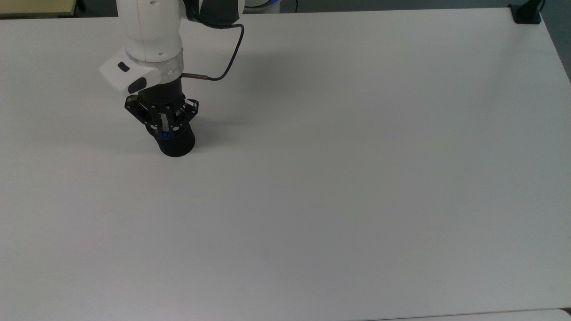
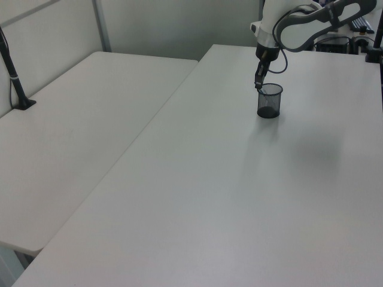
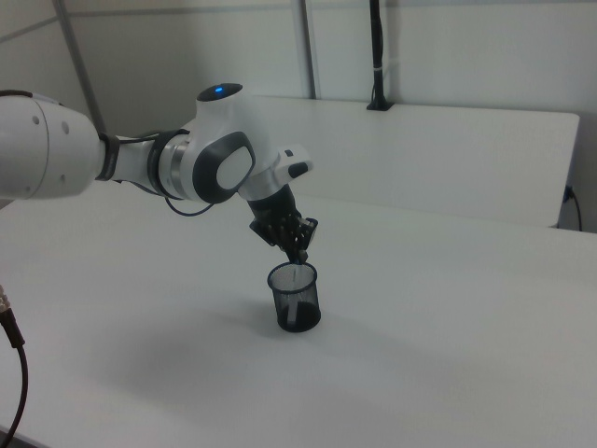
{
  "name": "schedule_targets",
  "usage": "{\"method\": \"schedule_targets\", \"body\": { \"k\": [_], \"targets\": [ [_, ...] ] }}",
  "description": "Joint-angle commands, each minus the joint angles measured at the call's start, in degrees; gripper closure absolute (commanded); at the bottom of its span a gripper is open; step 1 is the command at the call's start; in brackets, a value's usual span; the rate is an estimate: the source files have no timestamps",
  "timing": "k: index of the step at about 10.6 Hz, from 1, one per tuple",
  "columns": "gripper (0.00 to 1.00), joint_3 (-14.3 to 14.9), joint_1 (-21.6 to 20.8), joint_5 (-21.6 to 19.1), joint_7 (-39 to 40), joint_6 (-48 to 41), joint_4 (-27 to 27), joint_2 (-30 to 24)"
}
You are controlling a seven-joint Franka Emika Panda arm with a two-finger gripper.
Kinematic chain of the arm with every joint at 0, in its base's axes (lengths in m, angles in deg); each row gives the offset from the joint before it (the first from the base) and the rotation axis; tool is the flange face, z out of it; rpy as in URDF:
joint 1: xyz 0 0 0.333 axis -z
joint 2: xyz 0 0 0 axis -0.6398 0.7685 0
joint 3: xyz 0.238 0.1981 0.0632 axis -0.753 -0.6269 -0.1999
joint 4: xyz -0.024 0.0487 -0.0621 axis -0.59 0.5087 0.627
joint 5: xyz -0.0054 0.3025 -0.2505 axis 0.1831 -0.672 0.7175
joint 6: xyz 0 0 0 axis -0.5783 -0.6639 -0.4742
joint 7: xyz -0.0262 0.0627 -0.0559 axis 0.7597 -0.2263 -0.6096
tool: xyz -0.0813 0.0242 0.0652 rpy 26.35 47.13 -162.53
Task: Remove the marker
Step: 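Close the gripper on the marker and lift it out of the cup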
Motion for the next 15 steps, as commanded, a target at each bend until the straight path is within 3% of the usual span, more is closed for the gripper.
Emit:
{"method": "schedule_targets", "body": {
  "k": [1, 3, 8, 12, 15],
  "targets": [
    [1.0, -0.1, -0.2, -0.9, -0.9, 0.4, 0.7, -2.2],
    [1.0, 0.0, 0.1, -2.5, -1.1, -3.1, -0.4, -5.5],
    [1.0, -0.1, 0.2, -4.1, 3.8, -24.5, -10.5, -11.4],
    [1.0, -3.9, -0.4, -8.7, -1.3, -28.3, -10.2, -6.6],
    [1.0, -5.0, -5.2, -10.0, -8.1, -27.4, -10.3, -0.9]
  ]
}}
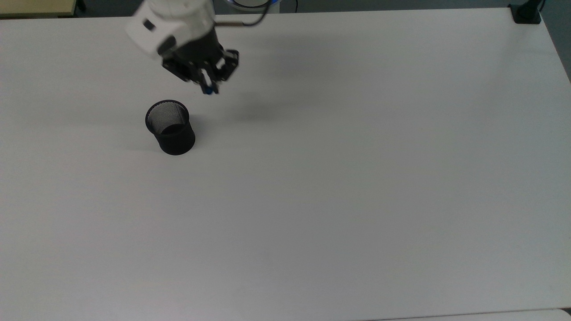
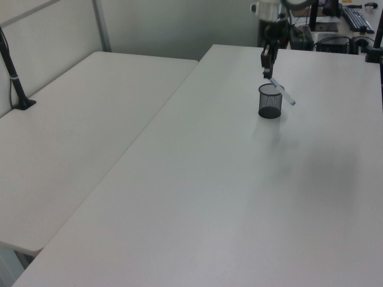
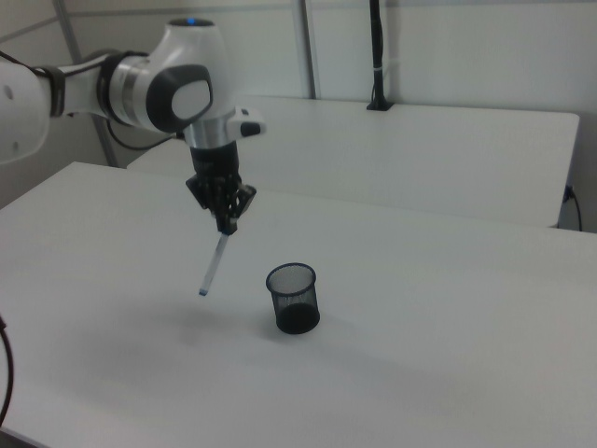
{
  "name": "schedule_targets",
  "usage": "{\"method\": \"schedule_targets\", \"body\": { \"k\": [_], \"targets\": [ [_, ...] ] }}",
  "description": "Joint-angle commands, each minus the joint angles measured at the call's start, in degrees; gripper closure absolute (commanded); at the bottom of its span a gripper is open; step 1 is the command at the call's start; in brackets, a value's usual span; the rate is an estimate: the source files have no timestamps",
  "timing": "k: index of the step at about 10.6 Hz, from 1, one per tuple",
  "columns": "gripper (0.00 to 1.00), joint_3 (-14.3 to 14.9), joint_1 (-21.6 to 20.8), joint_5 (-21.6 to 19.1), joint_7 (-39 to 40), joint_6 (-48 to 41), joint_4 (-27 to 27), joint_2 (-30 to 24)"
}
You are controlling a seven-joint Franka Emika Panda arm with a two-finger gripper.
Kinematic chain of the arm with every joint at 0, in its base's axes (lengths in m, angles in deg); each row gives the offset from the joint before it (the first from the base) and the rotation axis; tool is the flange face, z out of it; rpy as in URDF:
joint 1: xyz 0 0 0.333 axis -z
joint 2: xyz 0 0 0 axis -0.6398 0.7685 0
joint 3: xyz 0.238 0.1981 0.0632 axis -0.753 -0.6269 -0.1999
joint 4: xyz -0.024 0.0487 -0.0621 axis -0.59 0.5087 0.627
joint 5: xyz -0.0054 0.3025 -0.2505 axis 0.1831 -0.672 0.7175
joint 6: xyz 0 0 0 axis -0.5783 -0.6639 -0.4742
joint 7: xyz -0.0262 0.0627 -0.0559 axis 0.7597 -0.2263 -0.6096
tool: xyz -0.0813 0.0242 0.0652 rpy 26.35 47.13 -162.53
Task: Remove the marker
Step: 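Carry the marker away from the cup and lower it to the table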
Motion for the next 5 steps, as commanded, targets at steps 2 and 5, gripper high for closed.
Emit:
{"method": "schedule_targets", "body": {
  "k": [2, 5],
  "targets": [
    [1.0, 0.0, -6.6, -1.4, -7.7, 0.9, -1.0, 6.7],
    [1.0, 0.0, -9.0, -0.4, -13.5, 9.0, -1.0, 11.7]
  ]
}}
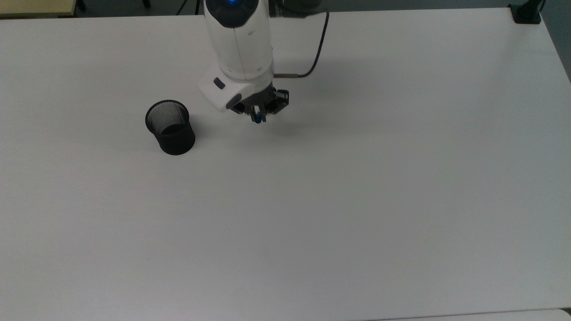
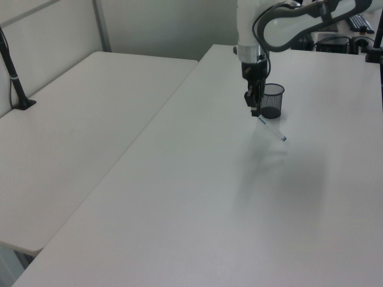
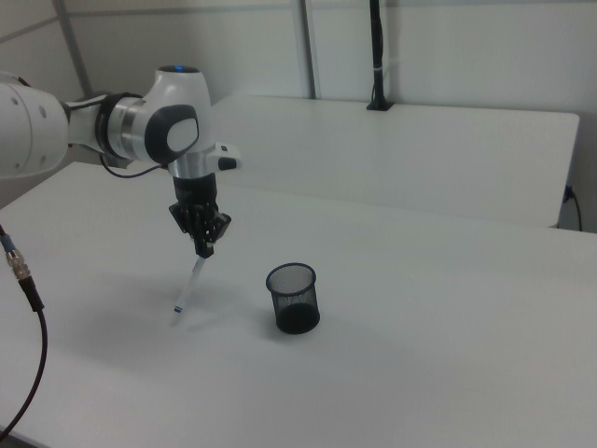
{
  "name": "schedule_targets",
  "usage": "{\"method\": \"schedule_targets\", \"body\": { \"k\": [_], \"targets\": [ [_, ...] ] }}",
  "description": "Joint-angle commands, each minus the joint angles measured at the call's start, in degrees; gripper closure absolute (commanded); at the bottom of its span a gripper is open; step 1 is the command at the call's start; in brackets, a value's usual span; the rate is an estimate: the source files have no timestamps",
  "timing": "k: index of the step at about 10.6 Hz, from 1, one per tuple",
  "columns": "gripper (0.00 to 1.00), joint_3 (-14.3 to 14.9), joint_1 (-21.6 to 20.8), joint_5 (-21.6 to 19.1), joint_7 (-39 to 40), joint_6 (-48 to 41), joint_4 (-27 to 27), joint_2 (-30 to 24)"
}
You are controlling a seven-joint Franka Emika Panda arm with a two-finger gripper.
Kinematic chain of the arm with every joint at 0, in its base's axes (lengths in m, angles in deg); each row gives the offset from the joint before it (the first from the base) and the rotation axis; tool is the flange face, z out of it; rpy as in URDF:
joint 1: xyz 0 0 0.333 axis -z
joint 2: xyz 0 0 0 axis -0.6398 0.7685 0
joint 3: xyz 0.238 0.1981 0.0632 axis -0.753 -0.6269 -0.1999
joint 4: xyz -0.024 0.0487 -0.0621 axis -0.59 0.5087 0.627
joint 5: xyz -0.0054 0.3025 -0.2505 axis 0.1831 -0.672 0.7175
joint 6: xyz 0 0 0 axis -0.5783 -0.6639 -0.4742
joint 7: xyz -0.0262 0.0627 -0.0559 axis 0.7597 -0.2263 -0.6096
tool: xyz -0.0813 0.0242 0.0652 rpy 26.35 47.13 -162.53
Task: Remove the marker
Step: 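Carry the marker away from the cup and lower it to the table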
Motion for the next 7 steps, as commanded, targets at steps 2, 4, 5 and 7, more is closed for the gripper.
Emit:
{"method": "schedule_targets", "body": {
  "k": [2, 4, 5, 7],
  "targets": [
    [1.0, 0.4, -3.0, 1.1, -6.6, 9.5, -0.7, 5.9],
    [1.0, 0.4, -4.0, 1.3, -8.9, 15.2, -0.1, 7.4],
    [0.97, 0.4, -4.2, 1.4, -8.9, 17.4, 0.1, 8.1],
    [0.82, 0.2, -4.4, 2.0, -9.0, 18.0, 0.3, 9.1]
  ]
}}
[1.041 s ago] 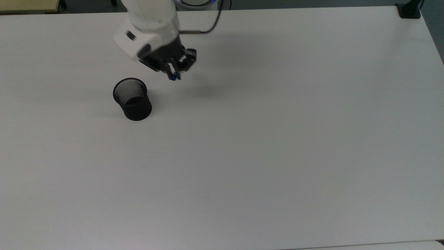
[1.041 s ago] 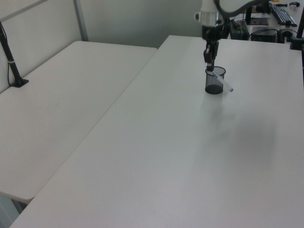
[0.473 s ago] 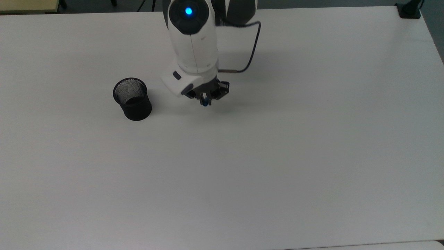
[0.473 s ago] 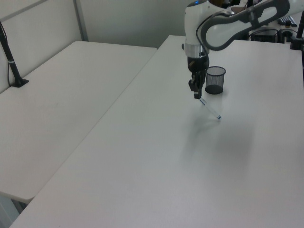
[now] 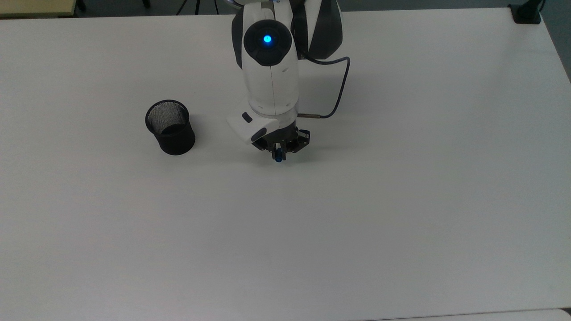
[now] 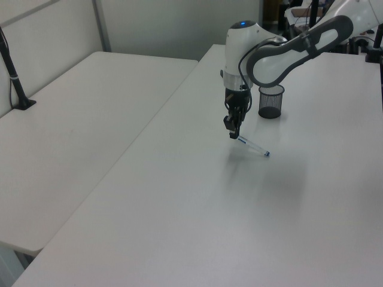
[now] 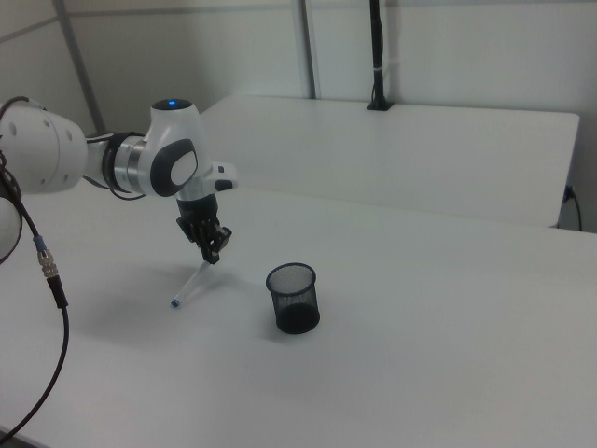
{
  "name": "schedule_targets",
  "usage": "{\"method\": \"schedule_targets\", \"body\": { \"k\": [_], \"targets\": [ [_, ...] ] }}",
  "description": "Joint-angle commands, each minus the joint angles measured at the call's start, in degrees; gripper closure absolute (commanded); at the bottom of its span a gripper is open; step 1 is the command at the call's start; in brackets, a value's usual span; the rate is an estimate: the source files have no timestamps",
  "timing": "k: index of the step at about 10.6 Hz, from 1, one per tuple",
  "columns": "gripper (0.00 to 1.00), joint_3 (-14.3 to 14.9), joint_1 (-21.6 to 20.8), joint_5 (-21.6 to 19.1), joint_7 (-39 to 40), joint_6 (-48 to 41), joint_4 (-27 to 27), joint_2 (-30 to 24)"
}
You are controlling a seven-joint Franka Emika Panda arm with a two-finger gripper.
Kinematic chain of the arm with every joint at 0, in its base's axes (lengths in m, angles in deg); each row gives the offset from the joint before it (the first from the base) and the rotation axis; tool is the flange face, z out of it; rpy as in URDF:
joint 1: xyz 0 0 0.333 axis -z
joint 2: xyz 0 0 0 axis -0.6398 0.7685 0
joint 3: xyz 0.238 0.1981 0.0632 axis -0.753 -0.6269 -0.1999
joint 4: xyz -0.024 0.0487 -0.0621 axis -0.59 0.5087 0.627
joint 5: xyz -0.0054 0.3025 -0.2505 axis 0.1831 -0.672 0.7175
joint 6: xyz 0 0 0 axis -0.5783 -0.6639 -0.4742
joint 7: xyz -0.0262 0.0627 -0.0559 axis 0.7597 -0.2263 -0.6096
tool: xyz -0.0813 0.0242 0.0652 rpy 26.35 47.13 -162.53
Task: Remove the marker
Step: 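Carry the marker away from the cup and lower it to the table, then open the gripper to release the marker and raise the gripper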
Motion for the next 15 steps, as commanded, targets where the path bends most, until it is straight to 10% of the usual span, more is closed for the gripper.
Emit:
{"method": "schedule_targets", "body": {
  "k": [1, 5, 13, 15],
  "targets": [
    [0.65, -0.7, -0.7, 1.5, -1.8, 2.5, 0.4, 1.6],
    [0.0, -0.8, -0.4, 1.5, -1.8, 1.1, 0.3, 0.2],
    [0.0, 0.6, 5.4, 2.6, -1.6, -24.3, 0.3, -22.8],
    [0.0, 6.0, 4.6, 3.6, -1.1, -29.0, -0.1, -27.7]
  ]
}}
